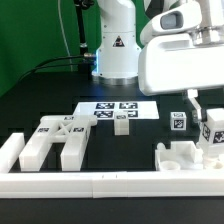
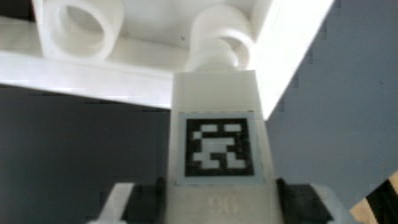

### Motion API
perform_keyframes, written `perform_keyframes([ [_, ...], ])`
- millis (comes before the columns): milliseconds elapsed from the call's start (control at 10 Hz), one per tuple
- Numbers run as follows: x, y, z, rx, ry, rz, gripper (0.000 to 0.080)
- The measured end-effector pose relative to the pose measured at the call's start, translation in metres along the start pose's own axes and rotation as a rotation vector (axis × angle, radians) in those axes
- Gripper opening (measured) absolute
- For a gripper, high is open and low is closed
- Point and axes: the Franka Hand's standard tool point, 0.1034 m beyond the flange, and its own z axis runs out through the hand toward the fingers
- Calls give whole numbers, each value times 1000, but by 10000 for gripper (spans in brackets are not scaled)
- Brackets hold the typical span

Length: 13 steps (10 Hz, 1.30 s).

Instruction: Assemble chair

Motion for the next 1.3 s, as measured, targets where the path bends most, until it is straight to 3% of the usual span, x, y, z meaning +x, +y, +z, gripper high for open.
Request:
perform_keyframes([
  [300, 5, -5, 2, 3, 36, -3, 285],
  [1300, -11, -7, 15, 1, 65, 7, 285],
])
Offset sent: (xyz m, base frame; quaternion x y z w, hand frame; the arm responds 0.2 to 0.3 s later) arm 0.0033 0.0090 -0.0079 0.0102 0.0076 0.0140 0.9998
